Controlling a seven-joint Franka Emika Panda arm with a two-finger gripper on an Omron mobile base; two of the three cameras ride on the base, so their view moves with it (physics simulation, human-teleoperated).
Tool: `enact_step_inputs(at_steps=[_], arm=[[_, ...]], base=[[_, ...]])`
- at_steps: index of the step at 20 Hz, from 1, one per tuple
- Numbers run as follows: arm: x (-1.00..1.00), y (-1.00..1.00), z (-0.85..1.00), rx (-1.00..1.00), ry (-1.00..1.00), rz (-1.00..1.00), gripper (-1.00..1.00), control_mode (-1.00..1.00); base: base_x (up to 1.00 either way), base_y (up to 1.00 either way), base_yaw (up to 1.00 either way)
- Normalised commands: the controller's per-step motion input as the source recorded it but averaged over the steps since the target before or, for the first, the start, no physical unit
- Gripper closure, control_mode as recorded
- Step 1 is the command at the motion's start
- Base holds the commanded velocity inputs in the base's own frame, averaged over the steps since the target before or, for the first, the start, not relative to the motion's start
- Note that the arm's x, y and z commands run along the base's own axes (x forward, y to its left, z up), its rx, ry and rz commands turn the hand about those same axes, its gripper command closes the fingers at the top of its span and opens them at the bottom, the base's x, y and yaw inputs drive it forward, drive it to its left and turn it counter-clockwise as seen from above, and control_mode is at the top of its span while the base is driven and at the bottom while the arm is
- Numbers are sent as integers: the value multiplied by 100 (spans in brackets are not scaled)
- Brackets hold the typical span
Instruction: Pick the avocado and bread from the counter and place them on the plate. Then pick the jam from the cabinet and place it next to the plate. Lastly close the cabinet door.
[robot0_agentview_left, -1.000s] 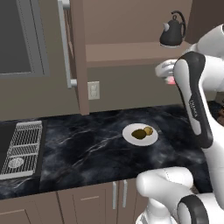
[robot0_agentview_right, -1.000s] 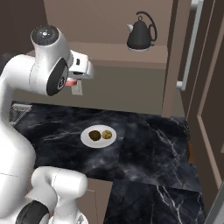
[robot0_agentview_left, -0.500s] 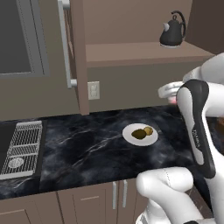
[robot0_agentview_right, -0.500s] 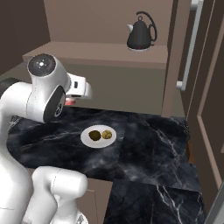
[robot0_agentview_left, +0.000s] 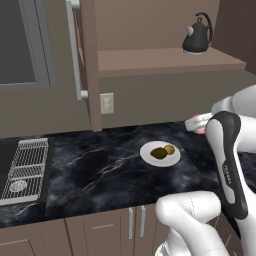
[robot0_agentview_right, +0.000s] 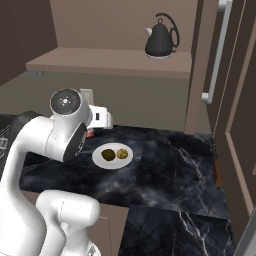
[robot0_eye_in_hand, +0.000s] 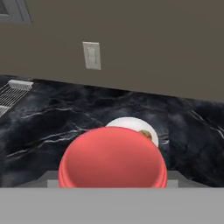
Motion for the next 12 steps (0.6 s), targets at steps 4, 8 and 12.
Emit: enact_step_inputs(at_steps=[4,8,12], arm=[[0,-14,-44,-2,0,4,100,-100],[0,-8,-41,-1,0,0,100,-100],[0,-1,-37,-2,2,0,100,-100]], base=[[0,0,0],[0,0,0],[0,0,0]])
